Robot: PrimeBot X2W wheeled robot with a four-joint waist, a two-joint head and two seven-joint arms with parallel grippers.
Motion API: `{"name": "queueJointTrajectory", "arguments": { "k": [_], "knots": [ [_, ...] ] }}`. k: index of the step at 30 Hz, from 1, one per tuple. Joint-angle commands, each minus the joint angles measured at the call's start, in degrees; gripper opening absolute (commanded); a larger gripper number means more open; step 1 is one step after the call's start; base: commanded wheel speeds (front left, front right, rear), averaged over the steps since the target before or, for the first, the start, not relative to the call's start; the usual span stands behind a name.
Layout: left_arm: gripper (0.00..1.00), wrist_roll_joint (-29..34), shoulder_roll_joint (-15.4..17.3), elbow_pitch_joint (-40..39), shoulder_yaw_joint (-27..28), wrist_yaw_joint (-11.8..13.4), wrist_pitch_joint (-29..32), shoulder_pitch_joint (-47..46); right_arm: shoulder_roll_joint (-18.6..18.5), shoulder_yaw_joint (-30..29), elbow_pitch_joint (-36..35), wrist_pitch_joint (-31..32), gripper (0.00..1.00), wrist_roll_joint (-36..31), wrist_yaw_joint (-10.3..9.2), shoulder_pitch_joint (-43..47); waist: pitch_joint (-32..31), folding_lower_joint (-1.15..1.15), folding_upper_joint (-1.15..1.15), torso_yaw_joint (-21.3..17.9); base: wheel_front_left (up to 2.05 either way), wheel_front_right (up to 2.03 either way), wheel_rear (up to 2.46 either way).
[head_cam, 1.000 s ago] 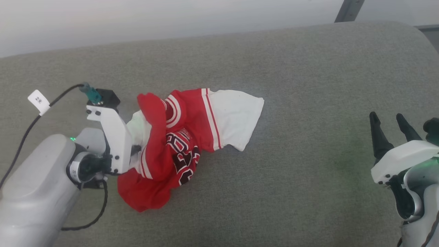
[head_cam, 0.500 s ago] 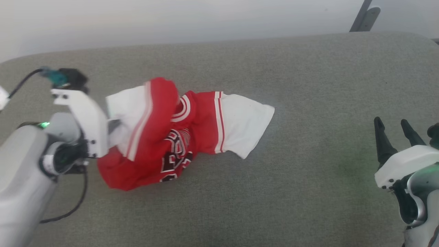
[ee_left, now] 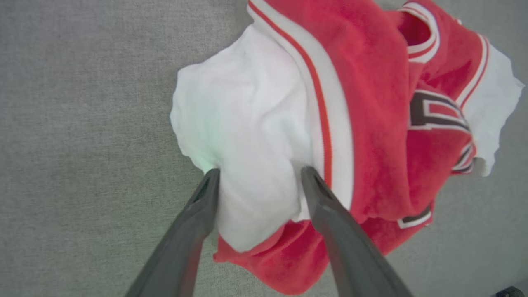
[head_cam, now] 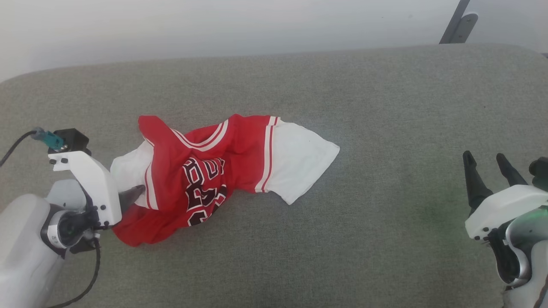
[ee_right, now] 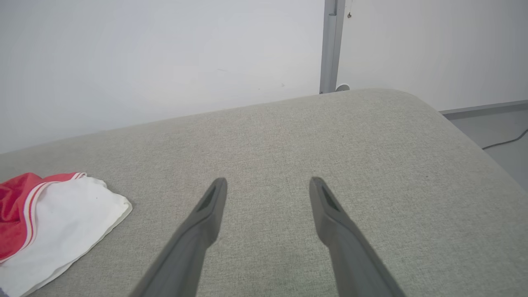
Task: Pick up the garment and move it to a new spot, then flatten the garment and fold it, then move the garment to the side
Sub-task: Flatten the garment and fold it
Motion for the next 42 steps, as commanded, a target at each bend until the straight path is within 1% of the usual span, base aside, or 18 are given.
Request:
{"name": "queueJointTrajectory", "arguments": {
  "k": [1, 8, 11, 12, 13, 14, 15, 16, 20, 25, 28, 31, 32, 33, 36, 37, 40, 42],
  "knots": [
    [1.00, 0.10, -0.05, 0.40, 0.20, -0.19, -0.08, -0.54, -0.18, 0.08, -0.39, 0.20, 1.00, -0.23, 0.03, 0.33, -0.18, 0.00, 0.00, -0.01, 0.00, 0.00, 0.00],
    [1.00, 1.70, 0.70, 1.70, -0.89, -0.16, 1.39, -3.07, -0.20, 0.35, -1.08, 0.58, 1.00, -0.49, 0.03, 0.65, -0.70, 0.00, 0.00, -0.15, 0.00, 0.00, 0.00],
    [1.00, 2.11, 0.65, 2.69, -1.64, 0.23, 2.47, -3.71, -0.34, 0.48, -1.15, 0.67, 1.00, -0.31, 0.03, 0.67, -0.62, 0.00, 0.00, -0.19, 0.00, 0.00, 0.00],
    [0.48, 2.37, 0.87, 3.12, -2.01, 0.25, 2.78, -3.94, -0.38, 0.43, -1.21, 0.74, 1.00, -0.30, 0.03, 0.66, -0.50, 0.00, 0.00, -0.20, 0.00, 0.00, 0.00],
    [0.34, 2.74, 1.12, 3.53, -2.39, 0.18, 3.02, -4.08, -0.41, 0.41, -1.27, 0.73, 1.00, -0.29, 0.03, 0.64, -0.37, 0.00, 0.00, -0.21, 0.00, 0.00, 0.00],
    [0.23, 2.98, 1.19, 3.96, -2.58, 0.09, 3.07, -4.28, -0.42, 0.40, -1.36, 0.79, 1.00, -0.24, 0.03, 0.58, -0.18, 0.00, 0.00, -0.23, 0.00, 0.00, 0.00],
    [0.06, 2.83, 1.04, 4.50, -2.61, -0.04, 3.30, -4.34, -0.46, 0.41, -1.41, 0.78, 1.00, -0.13, 0.03, 0.48, 0.04, 0.00, 0.00, -0.27, 0.00, 0.00, 0.00],
    [0.00, 2.65, 0.90, 5.30, -2.56, 0.26, 3.53, -4.37, -0.57, 0.40, -1.42, 0.75, 1.00, -0.03, 0.03, 0.36, 0.25, 0.00, 0.00, -0.29, 0.00, 0.00, 0.00],
    [0.00, 2.44, 0.62, 7.70, -2.56, -0.20, 3.59, -5.30, -0.79, 0.38, -1.52, 0.72, 1.00, 0.18, 0.03, -0.15, 1.07, 0.00, 0.00, -0.41, 0.00, 0.00, 0.00],
    [0.00, 1.10, 0.81, 9.61, -0.48, -1.63, 0.90, -6.78, -1.14, 0.19, -1.55, 0.59, 1.00, 0.23, 0.03, -0.39, 1.87, 0.00, 0.00, -0.36, 0.00, 0.00, 0.00],
    [0.00, 0.80, 1.07, 10.28, 0.09, -1.59, 0.26, -7.34, -1.32, -0.01, -1.58, 0.54, 1.00, 0.19, 0.03, -0.27, 2.00, 0.00, 0.00, -0.16, 0.00, 0.00, 0.00],
    [0.00, 0.96, 2.06, 11.20, 1.28, -0.37, -1.24, -8.11, -1.12, -0.31, -1.97, 0.65, 1.00, -0.10, 0.03, -0.01, 2.28, 0.00, 0.00, 0.19, 0.00, 0.00, 0.00],
    [0.00, 1.41, 2.81, 11.79, 1.78, 0.42, -2.23, -8.35, -1.01, -0.44, -2.22, 0.92, 1.00, -0.29, 0.03, 0.08, 2.63, 0.00, 0.00, 0.38, 0.00, 0.00, 0.00],
    [0.00, 1.41, 2.81, 11.79, 1.78, 0.42, -2.23, -8.35, -1.01, -0.44, -2.22, 0.92, 1.00, -0.29, 0.03, 0.08, 2.63, 0.00, 0.00, 0.38, 0.00, 0.00, 0.00],
    [0.00, 2.19, 4.06, 13.39, 2.51, 2.00, -4.08, -8.42, -1.08, -0.35, -2.87, 1.24, 1.00, -0.42, 0.03, -0.18, 3.52, 0.00, 0.00, 0.51, 0.00, 0.00, 0.00],
    [0.00, 2.39, 4.26, 13.96, 2.64, 2.17, -4.68, -8.25, -1.00, -0.31, -3.18, 1.39, 1.00, -0.56, 0.03, -0.34, 3.86, 0.00, 0.00, 0.51, 0.00, 0.00, 0.00],
    [0.00, 3.09, 4.45, 16.52, 2.67, 2.99, -6.48, -7.59, -1.26, -0.33, -3.67, 1.78, 1.00, -0.61, 0.03, -0.82, 4.90, 0.00, 0.00, 0.40, 0.00, 0.00, 0.00],
    [0.00, 3.00, 3.66, 18.27, 2.91, 2.75, -7.94, -7.45, -1.54, -0.17, -3.76, 1.98, 1.00, -0.39, 0.03, -1.14, 5.54, 0.00, 0.00, 0.30, 0.00, 0.00, 0.00]
  ]
}}
